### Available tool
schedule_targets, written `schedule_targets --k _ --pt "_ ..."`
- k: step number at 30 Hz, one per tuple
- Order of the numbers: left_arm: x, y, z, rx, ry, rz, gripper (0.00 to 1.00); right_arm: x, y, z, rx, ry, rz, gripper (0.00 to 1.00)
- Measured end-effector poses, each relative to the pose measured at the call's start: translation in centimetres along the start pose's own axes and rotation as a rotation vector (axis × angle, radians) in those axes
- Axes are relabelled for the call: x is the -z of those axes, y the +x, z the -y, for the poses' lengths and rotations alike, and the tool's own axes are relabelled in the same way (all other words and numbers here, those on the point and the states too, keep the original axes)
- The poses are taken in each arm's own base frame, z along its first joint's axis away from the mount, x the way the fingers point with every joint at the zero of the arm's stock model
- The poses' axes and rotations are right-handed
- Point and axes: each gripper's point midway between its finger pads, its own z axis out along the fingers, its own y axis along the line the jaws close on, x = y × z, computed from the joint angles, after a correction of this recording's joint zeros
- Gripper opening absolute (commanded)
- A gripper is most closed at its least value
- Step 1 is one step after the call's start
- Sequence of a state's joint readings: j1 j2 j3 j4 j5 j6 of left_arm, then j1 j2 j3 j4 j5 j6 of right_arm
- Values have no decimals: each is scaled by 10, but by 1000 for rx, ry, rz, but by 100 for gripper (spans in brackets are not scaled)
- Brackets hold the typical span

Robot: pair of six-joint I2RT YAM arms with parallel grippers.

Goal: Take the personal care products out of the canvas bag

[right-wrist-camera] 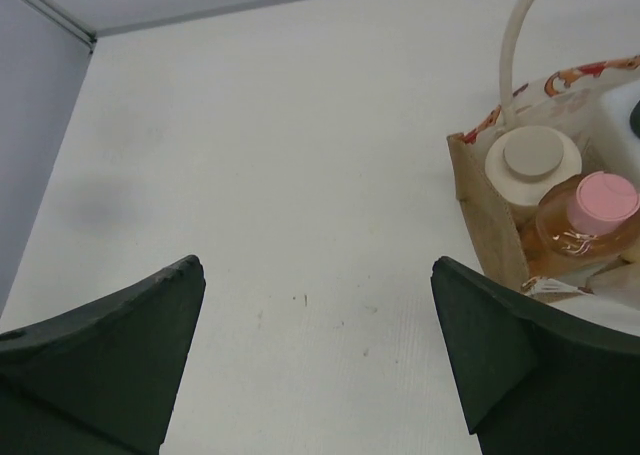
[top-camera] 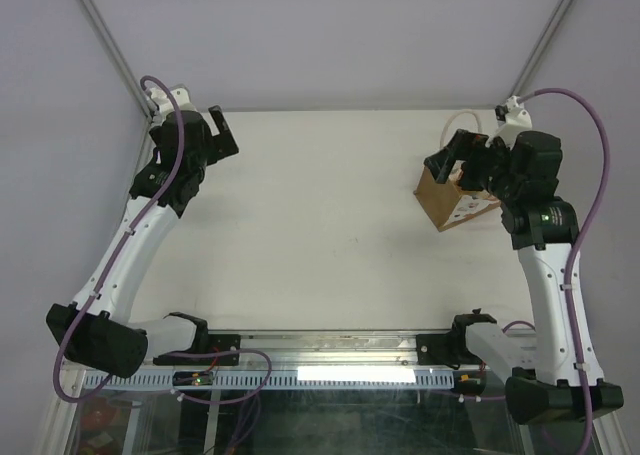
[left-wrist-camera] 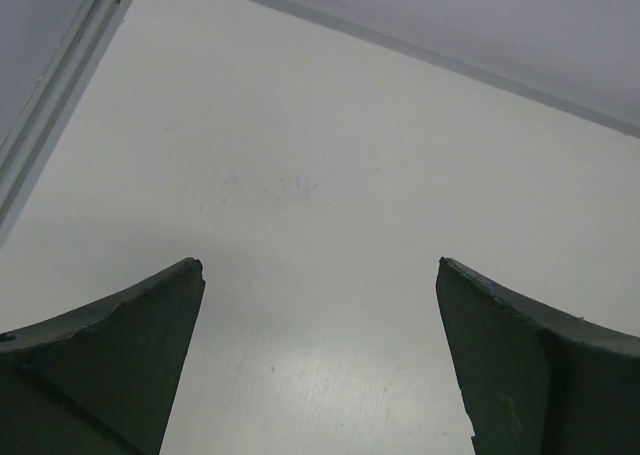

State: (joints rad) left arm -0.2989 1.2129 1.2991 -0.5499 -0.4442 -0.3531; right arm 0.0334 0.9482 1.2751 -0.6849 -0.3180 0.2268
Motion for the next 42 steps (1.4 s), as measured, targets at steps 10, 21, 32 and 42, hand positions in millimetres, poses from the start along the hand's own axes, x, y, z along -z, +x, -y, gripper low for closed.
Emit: schedule_targets --k 10,21,32,42 --pt "-42 37 -51 56 -118 -75 99 -56 65 20 -9 100 -220 99" --pt "-67 33 -47 140 4 -52 99 -134 96 56 -17 305 -363 100" --pt "-101 49 -19 139 147 -93 99 -177 27 93 -45 452 -206 99" --pt "-130 43 -3 123 214 -100 99 -211 -28 133 -84 491 -94 80"
